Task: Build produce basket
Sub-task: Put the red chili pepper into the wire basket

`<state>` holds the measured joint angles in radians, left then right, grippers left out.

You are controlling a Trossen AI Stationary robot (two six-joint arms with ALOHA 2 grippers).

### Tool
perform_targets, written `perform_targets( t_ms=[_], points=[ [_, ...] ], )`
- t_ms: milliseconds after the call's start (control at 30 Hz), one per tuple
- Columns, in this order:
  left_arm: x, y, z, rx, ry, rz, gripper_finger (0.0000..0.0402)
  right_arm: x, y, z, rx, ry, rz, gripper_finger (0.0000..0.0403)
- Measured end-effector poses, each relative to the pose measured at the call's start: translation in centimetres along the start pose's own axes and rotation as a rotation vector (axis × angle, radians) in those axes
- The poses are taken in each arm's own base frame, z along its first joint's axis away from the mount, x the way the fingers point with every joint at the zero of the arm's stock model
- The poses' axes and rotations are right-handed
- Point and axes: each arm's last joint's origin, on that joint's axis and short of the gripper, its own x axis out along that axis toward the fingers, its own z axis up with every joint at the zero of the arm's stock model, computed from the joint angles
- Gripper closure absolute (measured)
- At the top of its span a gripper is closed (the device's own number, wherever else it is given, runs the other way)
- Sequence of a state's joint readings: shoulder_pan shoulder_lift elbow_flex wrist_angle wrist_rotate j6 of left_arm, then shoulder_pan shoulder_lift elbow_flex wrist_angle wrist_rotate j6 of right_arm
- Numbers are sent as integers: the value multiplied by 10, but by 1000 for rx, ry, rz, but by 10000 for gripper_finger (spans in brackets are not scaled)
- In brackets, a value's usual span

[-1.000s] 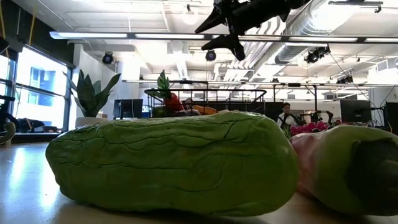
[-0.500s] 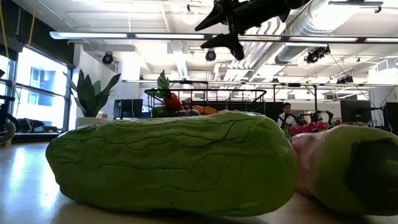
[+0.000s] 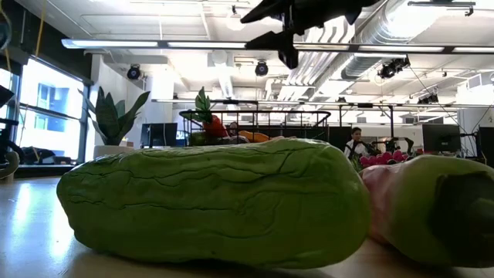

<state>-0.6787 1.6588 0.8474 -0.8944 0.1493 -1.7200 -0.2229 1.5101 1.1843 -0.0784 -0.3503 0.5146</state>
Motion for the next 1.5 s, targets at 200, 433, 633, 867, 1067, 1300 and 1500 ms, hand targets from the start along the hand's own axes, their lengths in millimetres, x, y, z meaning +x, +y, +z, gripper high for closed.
perform_targets(
  t_ms=[200,433,633,867,1067,1300,1500],
  points=[
    [-10,0,15,5,-24,-47,348,4,11,-6,-14,33,48,208],
    [-38,9,45,2,-126,-173,340,9,24,-20,-19,102,62,208],
    [-66,26,77,-8,-245,-283,346,11,29,-35,-4,163,-34,208],
    [-93,49,112,2,-359,-403,344,12,35,-51,35,241,-133,208],
    [-112,64,139,28,-461,-536,344,12,43,-63,90,284,-186,208],
    [-129,73,166,79,-565,-705,344,12,54,-78,206,306,-265,208],
    [-143,82,190,94,-706,-808,344,11,64,-90,318,285,-341,208]
  ],
)
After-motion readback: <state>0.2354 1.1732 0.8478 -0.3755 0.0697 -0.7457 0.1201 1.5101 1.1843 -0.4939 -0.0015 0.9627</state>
